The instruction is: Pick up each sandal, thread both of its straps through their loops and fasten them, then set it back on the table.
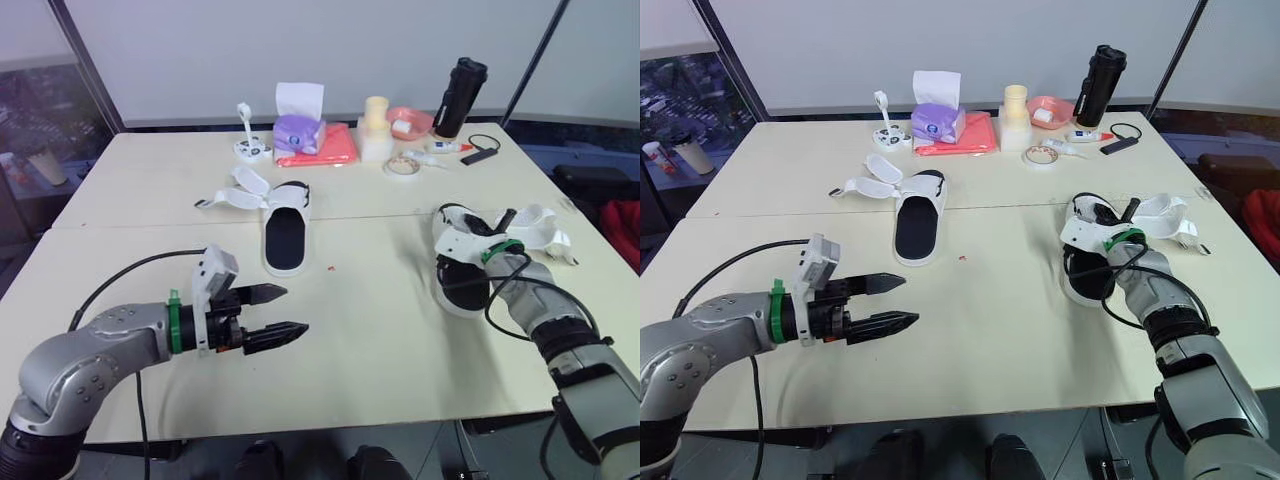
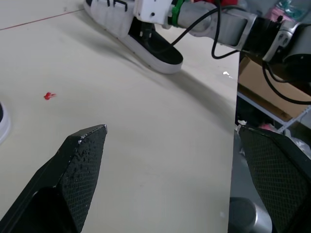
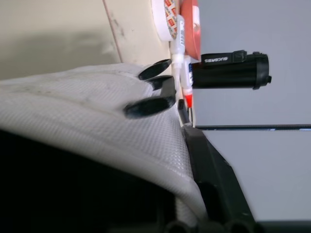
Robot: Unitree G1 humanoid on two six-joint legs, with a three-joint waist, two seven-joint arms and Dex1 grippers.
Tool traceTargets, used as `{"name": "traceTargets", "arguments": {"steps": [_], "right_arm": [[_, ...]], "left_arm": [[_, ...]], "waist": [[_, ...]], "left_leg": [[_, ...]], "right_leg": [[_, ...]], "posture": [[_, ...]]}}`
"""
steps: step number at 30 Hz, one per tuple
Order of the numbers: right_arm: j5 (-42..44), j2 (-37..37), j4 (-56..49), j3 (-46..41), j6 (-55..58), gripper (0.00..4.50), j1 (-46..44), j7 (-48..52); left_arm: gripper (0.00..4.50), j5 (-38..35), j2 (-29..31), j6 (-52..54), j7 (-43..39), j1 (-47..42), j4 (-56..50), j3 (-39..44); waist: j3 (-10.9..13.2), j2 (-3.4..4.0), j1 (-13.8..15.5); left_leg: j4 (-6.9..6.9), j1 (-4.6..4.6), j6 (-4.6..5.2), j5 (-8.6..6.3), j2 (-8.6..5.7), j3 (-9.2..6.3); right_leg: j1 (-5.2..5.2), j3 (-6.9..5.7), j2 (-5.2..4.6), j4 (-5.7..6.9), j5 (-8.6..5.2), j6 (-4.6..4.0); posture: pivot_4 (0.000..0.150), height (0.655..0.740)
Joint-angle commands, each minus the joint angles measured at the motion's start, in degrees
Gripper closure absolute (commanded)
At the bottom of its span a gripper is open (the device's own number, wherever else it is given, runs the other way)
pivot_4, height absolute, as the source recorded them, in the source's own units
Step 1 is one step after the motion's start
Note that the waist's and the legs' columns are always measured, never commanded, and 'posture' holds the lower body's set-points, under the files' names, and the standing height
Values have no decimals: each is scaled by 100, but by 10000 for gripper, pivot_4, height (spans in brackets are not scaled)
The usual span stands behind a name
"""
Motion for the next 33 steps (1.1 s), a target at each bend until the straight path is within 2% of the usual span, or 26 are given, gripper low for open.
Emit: {"name": "traceTargets", "arguments": {"steps": [1, 3, 5, 6, 9, 11, 15, 18, 22, 26, 33], "right_arm": [[-205, -167, 126, 54, -310, 44753, -262, -423], [-302, -346, 60, 148, -977, 44753, -347, -679], [-426, -671, -260, 366, -2387, 44753, -437, -851], [-396, -804, -404, 464, -3159, 44753, -457, -812], [-373, -1059, -437, 789, -5076, 44753, -582, -649], [-422, -1158, -340, 936, -6014, 44753, -700, -550], [-1095, -1182, -290, 1116, -7568, 44753, -1014, -774], [-1894, -1058, -282, 1207, -8079, 44753, -1193, -1100], [-2946, -821, -101, 1469, -7981, 44753, -1525, -1906], [-3998, -683, -192, 2014, -7570, 44753, -1903, -3166], [-5760, -779, -676, 3834, -6937, 44753, -2415, -6011]], "left_arm": [[0, -158, 22, -49, 23, -16, -147, 160], [0, -180, 42, -51, 17, -23, -98, 172], [0, -188, 67, -49, -30, -54, -4, 185], [0, -181, 75, -51, -55, -69, 35, 182], [0, -132, 78, -78, -104, -119, 136, 130], [0, -119, 75, -79, -132, -147, 181, 98], [0, -118, 3, -77, -109, -103, 137, 40], [0, -113, -104, -98, -13, -57, 71, 12], [0, -106, -182, -118, 77, 24, 3, 36], [0, -146, -241, -126, 189, 119, -91, 68], [0, -147, -402, -153, 302, 205, -171, -12]], "waist": [[0, 0, -2], [0, 0, -5], [3, 6, -4], [25, 38, 2], [28, 42, -62], [28, 42, -112], [29, 42, -130], [29, 42, -131], [29, 42, -139], [29, 42, -136], [29, 42, -117]], "left_leg": [[0, 0, 0, 0, 0, 0], [0, 0, 0, 0, 0, 0], [-1, 0, 0, 0, -1, 1], [-1, -1, 0, 0, 0, 0], [-2, -3, 0, 0, -5, 10], [-4, -2, 0, 0, 0, 7], [0, -2, -1, 1, 1, 2], [5, -2, -2, 2, 2, 1], [4, 4, -11, 7, 2, -2], [2, 7, -25, 16, 0, -2], [2, 7, -33, 21, -6, -6]], "right_leg": [[0, 0, -1, 1, 0, 0], [-1, 0, -1, 1, 0, 0], [-2, 0, -1, 1, 0, 0], [-2, 0, 0, 1, 0, 0], [-9, 3, -1, 1, 0, 1], [-8, 2, 5, 1, 0, 1], [-6, 1, -3, 3, 0, 1], [-4, 0, -5, 5, 0, 1], [-4, 0, 0, 16, 0, 1], [-11, 3, 3, 26, 0, 0], [-17, 3, 0, 37, -1, -2]], "posture": [[1500, 7400], [1500, 7400], [1500, 7400], [1500, 7400], [1500, 7400], [1500, 7400], [1500, 7400], [1500, 7400], [1500, 7400], [1500, 7400], [1500, 7400]]}}
